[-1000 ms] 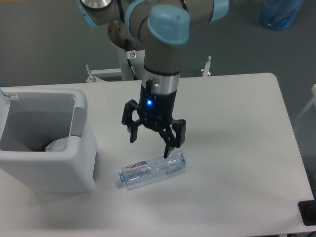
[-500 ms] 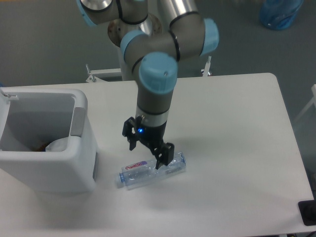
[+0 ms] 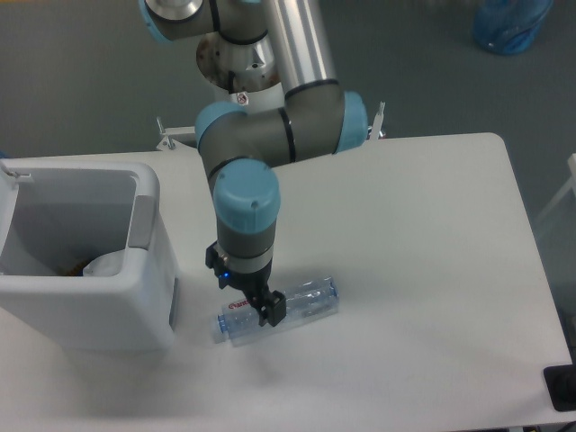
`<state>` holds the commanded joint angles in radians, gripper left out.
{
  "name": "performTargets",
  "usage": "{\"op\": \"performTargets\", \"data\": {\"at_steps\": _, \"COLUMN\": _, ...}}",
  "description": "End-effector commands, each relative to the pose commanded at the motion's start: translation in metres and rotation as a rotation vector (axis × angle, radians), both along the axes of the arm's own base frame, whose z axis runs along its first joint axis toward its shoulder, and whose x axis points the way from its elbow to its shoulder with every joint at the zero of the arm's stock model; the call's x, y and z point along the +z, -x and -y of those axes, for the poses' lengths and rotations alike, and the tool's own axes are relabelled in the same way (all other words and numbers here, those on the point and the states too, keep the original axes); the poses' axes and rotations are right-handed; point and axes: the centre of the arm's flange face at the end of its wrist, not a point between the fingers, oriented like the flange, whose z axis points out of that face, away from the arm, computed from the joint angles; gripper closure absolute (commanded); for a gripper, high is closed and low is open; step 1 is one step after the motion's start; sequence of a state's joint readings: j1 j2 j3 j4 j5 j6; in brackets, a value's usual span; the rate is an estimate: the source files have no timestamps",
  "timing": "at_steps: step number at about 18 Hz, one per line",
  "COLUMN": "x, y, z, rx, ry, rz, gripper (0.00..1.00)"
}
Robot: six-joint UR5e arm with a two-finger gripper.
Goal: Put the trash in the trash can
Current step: 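Close the gripper around the bottle's labeled middle and lift it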
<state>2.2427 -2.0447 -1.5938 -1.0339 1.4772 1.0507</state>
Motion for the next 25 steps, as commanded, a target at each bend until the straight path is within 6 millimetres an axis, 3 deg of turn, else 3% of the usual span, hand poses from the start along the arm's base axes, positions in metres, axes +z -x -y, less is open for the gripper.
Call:
{"op": "performTargets", "data": {"at_steps": 3, "x": -0.02, "y": -0.014, "z": -0.008, "rx": -0.028, "ry": 0.025, "rz": 0.017, "gripper": 0.0}}
{"op": "performTargets", "data": {"at_steps": 15, "x": -0.06, "y": -0.01, "z": -0.014, "rx": -0.055, "ry": 0.084, "rz": 0.016, "gripper": 0.0}}
{"op": "performTargets", "data": {"at_steps": 22, "x": -0.074, "y": -0.002, "z": -0.017, "rx": -0.046, "ry": 0.119, "rz": -0.022, "gripper": 0.0}}
{"op": "performTargets", "data": {"at_steps": 24, "x": -0.073, "y": 0.0, "z": -0.02, "rx": -0.034, "ry": 0.099, "rz": -0.04, "gripper": 0.08}}
{"op": "performTargets", "data": {"at_steps": 25, "x": -0.072, "y": 0.001, "z": -0.021, "rx": -0.026, "ry": 0.095, "rz": -0.043, "gripper": 0.19}}
